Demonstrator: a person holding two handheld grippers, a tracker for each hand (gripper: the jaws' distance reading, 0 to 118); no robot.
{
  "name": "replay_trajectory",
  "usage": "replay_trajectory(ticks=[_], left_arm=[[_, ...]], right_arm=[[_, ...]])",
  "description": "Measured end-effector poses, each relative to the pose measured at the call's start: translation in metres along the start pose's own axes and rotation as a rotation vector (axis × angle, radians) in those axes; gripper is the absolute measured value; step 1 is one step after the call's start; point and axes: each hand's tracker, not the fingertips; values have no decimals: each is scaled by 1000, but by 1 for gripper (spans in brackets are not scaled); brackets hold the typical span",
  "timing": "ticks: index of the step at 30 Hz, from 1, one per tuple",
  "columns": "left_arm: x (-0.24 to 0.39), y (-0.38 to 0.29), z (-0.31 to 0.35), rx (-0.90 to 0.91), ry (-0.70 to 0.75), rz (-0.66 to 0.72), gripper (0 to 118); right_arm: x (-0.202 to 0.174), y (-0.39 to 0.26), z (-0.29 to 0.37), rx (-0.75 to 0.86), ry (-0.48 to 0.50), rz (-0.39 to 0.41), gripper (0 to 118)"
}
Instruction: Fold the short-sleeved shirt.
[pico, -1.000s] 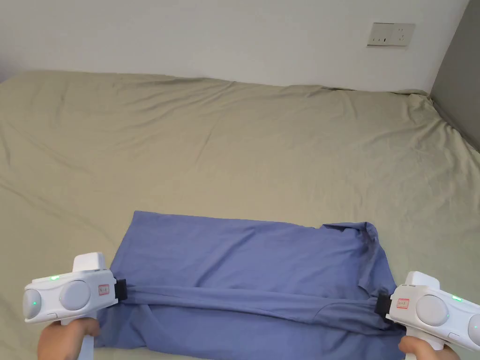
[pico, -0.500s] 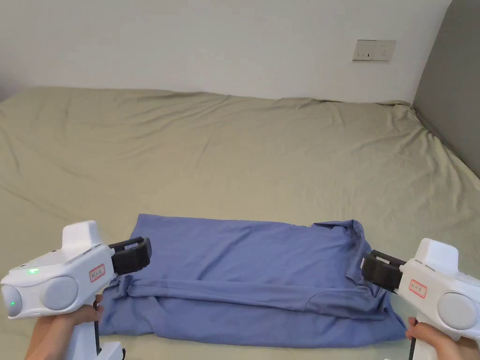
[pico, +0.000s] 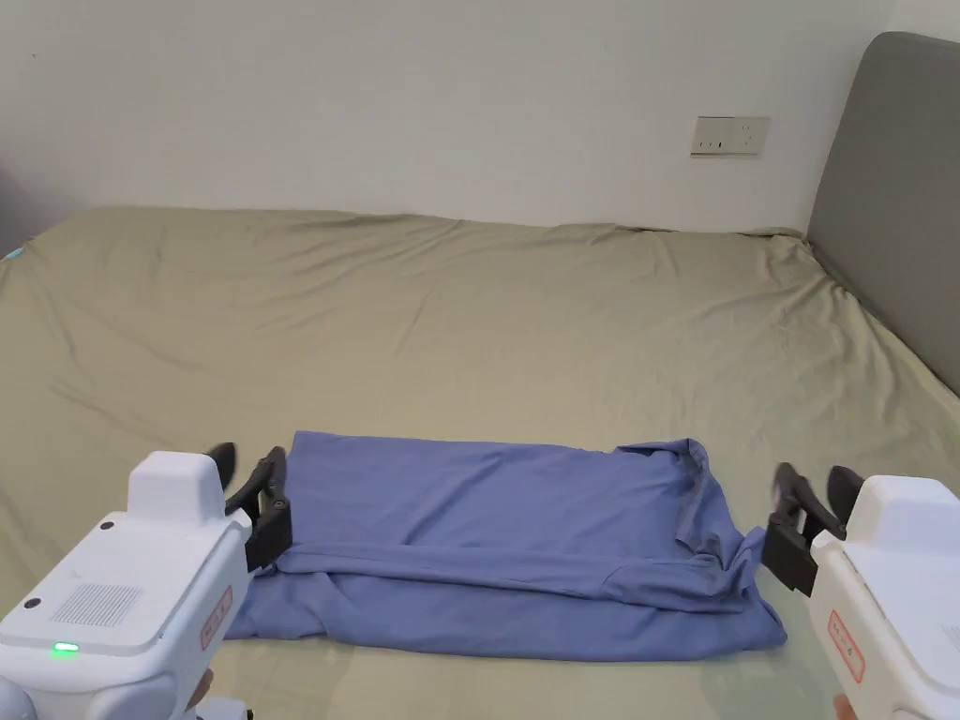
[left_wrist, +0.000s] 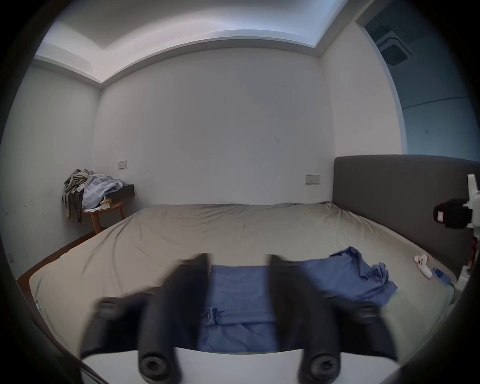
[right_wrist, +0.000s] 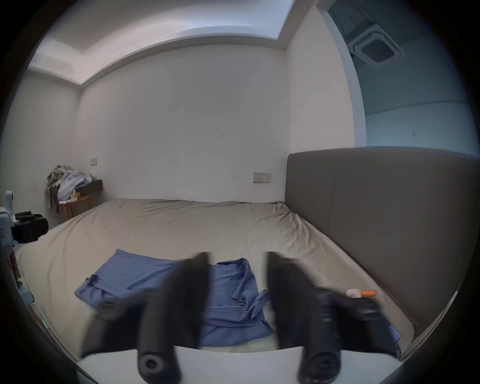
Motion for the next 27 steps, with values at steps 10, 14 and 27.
replay_trajectory(ticks=[10, 14, 27], left_arm=[[-12, -6, -20, -75, 19, 51, 0], [-28, -7, -55, -244, 1, 76, 0], [-77, -102, -168, -757, 81, 243, 103]], right_arm=[[2, -5, -10, -6, -18, 20, 1], [2, -5, -22, -14, -20, 29, 1], [4, -25, -68, -127, -22, 29, 1]])
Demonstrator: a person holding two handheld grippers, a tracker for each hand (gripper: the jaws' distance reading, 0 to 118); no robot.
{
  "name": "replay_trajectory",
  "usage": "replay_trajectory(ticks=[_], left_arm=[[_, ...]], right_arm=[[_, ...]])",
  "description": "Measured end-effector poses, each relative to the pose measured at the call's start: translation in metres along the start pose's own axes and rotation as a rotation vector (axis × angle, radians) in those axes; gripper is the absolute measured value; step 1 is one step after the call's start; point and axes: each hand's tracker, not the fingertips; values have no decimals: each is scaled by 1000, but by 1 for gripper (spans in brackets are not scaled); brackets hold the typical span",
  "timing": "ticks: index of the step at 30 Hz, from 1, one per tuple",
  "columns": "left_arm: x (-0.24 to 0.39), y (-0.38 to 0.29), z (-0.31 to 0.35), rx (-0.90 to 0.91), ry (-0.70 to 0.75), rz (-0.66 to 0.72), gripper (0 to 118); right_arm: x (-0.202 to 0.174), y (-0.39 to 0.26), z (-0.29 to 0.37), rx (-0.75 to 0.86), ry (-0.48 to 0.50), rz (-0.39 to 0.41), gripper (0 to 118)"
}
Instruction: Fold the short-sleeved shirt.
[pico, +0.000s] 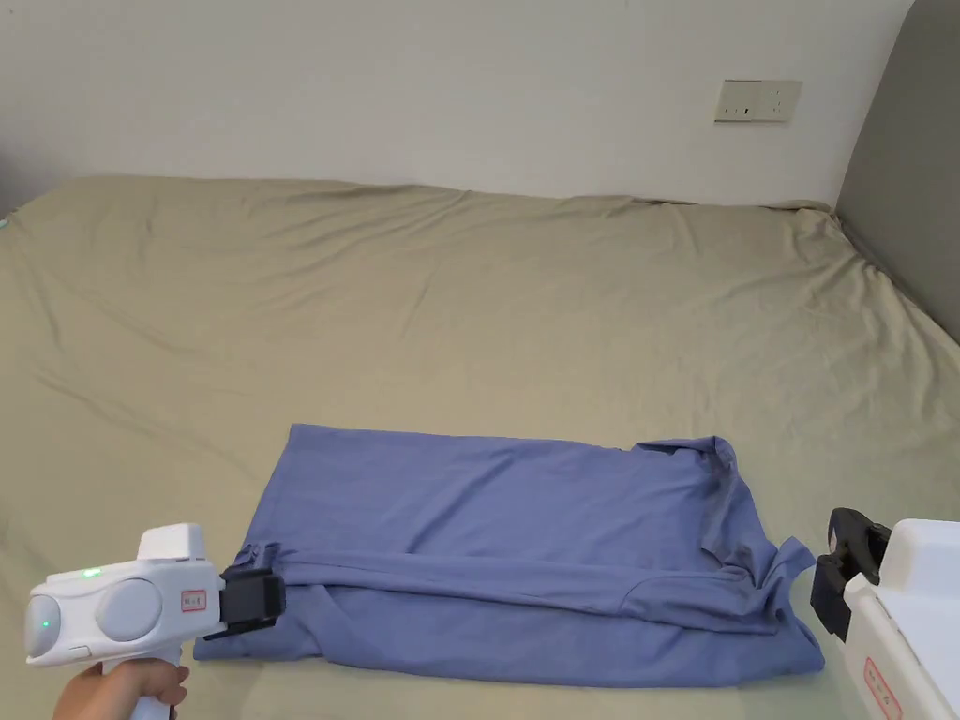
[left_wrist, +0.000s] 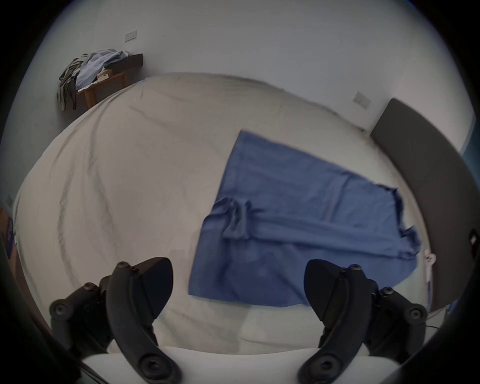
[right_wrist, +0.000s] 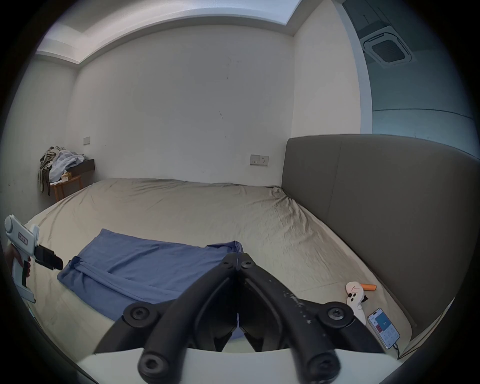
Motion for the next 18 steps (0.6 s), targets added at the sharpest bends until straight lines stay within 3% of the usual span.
replay_trajectory(ticks=[1, 3, 5, 7, 8, 10, 12, 15, 16, 18], left_arm=[[-1, -3, -9, -22, 5, -8, 101], [-1, -11, -24, -61, 14, -23, 82], [0, -18, -35, -92, 24, -31, 48], [3, -24, -28, 0, 29, -60, 42], [3, -26, -27, -16, 36, -66, 18], [4, -26, -24, -9, -50, -61, 12], [8, -25, -21, -10, -9, -58, 10], [10, -21, -3, 49, -25, -63, 10], [9, -20, 3, 78, -49, -44, 10], [9, -17, 11, 86, -63, -32, 10]], right_arm=[[1, -2, -4, -13, 0, -2, 1], [1, -6, -9, -38, -1, -3, 1], [4, -10, -15, -58, -2, -8, 1], [7, -14, -21, -87, -7, -12, 2], [9, -16, -25, -105, -8, -16, 2], [15, -24, -42, -181, -27, -32, 12], [21, -33, -68, -281, -28, -40, 40], [27, -57, -115, -466, -31, -47, 102], [27, -68, -135, -556, -38, -65, 110], [26, -85, -152, -603, -33, -84, 107]])
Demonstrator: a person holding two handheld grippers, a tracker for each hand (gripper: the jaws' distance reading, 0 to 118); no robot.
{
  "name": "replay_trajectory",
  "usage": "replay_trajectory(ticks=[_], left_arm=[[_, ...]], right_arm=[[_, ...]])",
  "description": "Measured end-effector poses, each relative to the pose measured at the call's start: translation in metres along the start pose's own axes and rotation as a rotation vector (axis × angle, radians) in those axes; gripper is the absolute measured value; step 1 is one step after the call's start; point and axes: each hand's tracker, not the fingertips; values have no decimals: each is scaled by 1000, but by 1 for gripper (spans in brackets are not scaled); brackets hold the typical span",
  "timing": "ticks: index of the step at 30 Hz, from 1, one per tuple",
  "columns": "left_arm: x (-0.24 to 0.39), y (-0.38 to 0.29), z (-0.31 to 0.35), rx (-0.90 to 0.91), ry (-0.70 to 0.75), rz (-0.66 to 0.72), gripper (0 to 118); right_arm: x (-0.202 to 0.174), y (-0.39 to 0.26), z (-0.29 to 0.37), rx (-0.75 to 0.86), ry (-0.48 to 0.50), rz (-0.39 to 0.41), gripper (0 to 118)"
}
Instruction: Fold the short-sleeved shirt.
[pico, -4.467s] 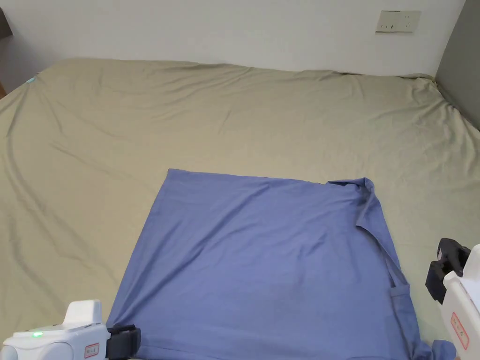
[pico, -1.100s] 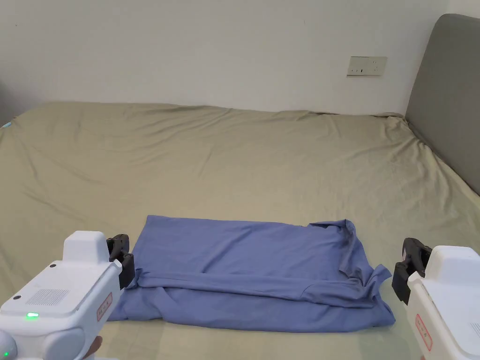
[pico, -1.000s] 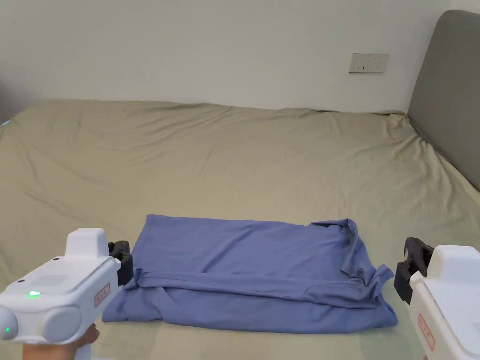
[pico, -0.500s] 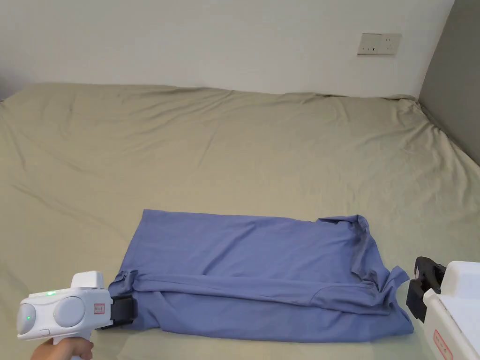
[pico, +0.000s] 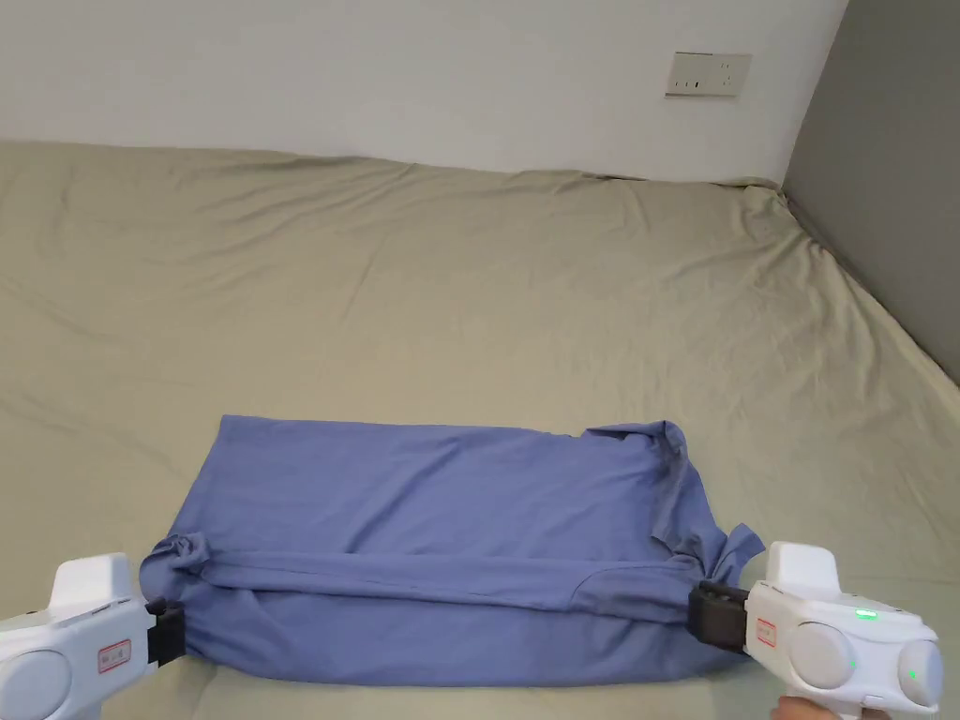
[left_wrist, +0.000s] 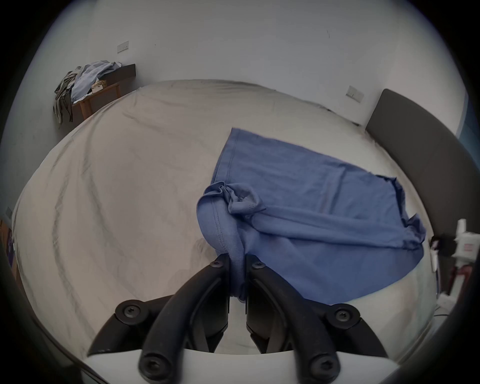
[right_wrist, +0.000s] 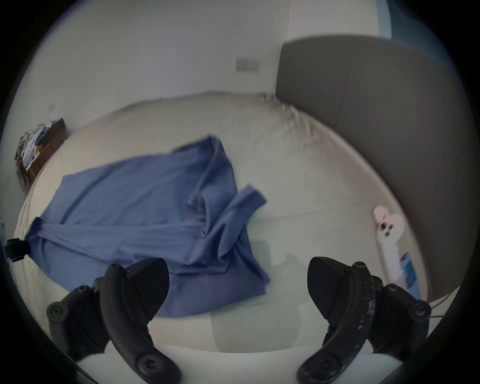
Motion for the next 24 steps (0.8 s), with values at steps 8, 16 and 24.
replay_trajectory(ticks=[8, 16, 24], left_arm=[[-5, 5, 8, 3, -16, 25, 10], [-25, -6, 29, 14, -38, 137, 10], [-45, -62, 83, -41, -11, 81, 10]], right_arm=[[-3, -20, -30, -43, 75, -65, 51], [14, -23, 34, 47, 155, -79, 18], [26, -84, 104, 25, 163, -56, 18]])
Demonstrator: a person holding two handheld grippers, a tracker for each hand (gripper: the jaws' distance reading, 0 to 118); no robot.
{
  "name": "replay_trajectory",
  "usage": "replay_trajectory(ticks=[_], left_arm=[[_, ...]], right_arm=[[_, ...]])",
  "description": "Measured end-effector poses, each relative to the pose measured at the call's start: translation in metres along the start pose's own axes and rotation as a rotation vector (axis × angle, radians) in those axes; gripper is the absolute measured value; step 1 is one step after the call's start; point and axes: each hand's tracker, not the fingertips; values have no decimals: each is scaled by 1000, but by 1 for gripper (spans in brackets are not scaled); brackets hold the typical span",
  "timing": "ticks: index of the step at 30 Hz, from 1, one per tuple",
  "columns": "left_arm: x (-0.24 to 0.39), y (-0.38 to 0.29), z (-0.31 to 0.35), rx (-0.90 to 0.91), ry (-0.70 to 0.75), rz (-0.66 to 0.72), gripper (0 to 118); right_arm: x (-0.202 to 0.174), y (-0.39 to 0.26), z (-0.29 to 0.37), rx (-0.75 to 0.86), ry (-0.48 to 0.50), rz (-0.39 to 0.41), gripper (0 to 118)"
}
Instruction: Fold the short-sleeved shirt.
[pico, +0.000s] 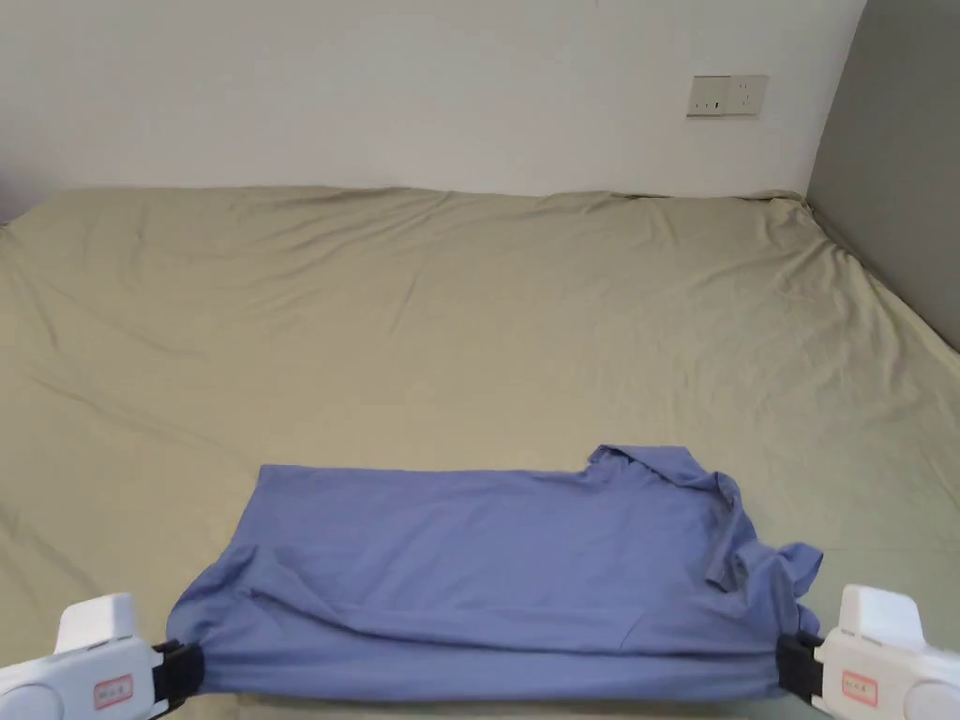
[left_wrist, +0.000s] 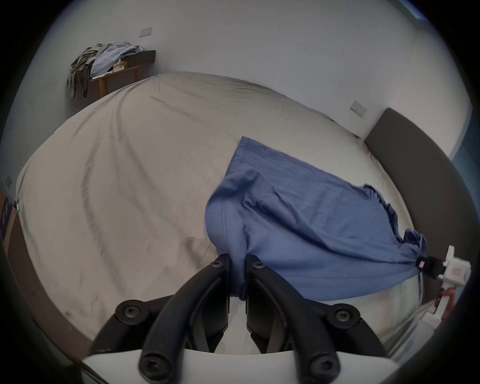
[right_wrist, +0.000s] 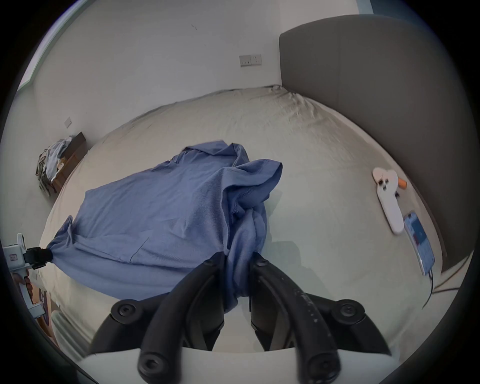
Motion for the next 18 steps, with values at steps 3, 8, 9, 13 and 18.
replay_trajectory(ticks=[3, 8, 9, 13, 18], left_arm=[[-4, -32, 5, -67, 48, -65, 10], [-13, -63, -20, -139, 92, -49, 10], [-13, -65, -26, -155, 92, -28, 10], [-3, -58, -21, -131, 114, -27, 13], [14, -28, 24, 40, 29, 49, 113]], right_arm=[[5, -38, 5, -46, 1, -18, 18], [12, -84, -17, -118, -23, -36, 18], [12, -88, -20, -117, -28, -38, 18], [7, -80, -9, -91, -41, -86, 23], [-9, -39, 37, 115, -17, -45, 101]])
